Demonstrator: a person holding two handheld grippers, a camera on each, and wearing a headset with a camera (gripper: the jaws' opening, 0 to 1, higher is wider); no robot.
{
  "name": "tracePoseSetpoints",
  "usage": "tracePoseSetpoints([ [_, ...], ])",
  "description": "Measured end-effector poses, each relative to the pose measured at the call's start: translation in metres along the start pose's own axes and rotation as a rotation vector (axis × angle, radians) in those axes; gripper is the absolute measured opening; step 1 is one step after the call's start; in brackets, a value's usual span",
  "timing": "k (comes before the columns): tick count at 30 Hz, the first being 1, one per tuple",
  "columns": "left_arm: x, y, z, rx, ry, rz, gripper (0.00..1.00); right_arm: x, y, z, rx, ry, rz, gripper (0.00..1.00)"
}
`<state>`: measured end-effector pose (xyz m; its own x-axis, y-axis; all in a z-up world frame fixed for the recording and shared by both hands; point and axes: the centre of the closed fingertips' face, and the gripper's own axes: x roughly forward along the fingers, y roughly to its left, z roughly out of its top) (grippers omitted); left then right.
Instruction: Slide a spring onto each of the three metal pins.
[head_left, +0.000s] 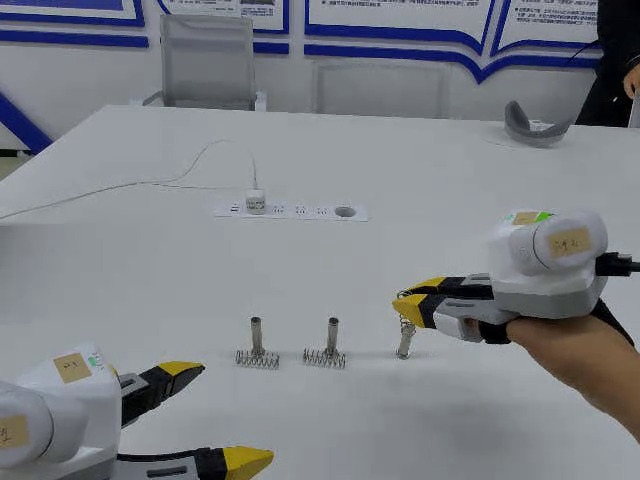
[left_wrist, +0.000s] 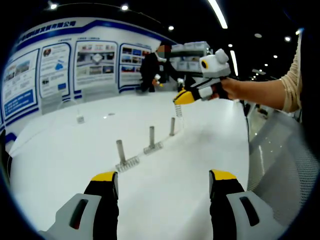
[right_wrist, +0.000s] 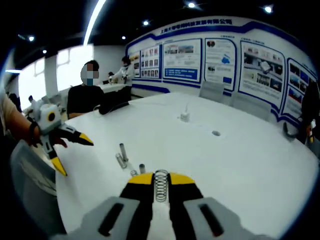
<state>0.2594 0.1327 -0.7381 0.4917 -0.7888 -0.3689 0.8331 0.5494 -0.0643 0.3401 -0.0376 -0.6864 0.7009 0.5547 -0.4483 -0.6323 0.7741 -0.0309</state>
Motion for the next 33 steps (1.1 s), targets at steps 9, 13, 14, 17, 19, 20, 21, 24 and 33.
tracePoseSetpoints([
  [9,0.000,0.001,-0.001,-0.003,0.001,0.002,0.75,0.001,-0.019,0.004,0.026,-0.068,-0.064,0.12],
  [13,0.000,0.000,-0.002,-0.003,0.004,0.002,0.75,0.004,-0.023,0.001,0.053,-0.085,-0.074,0.12],
  [14,0.000,0.000,-0.002,-0.003,0.004,0.002,0.75,0.004,-0.023,0.000,0.052,-0.089,-0.076,0.12],
  [17,0.000,0.001,-0.002,-0.005,0.005,0.003,0.75,0.007,-0.025,-0.003,0.061,-0.094,-0.078,0.12],
  [19,-0.001,0.001,-0.003,-0.005,0.006,0.004,0.75,0.008,-0.026,-0.005,0.079,-0.099,-0.076,0.12],
  [20,-0.001,0.002,-0.004,-0.006,0.006,0.005,0.75,0.009,-0.027,-0.007,0.081,-0.097,-0.079,0.12],
  [21,-0.001,0.002,-0.004,-0.007,0.007,0.006,0.75,0.009,-0.027,-0.009,0.082,-0.097,-0.081,0.12],
  [24,-0.001,0.002,-0.005,-0.008,0.010,0.006,0.75,0.010,-0.028,-0.011,0.094,-0.099,-0.080,0.12],
  [33,0.001,0.002,-0.005,-0.009,0.011,0.003,0.75,0.012,-0.025,-0.018,0.095,-0.109,-0.073,0.12],
])
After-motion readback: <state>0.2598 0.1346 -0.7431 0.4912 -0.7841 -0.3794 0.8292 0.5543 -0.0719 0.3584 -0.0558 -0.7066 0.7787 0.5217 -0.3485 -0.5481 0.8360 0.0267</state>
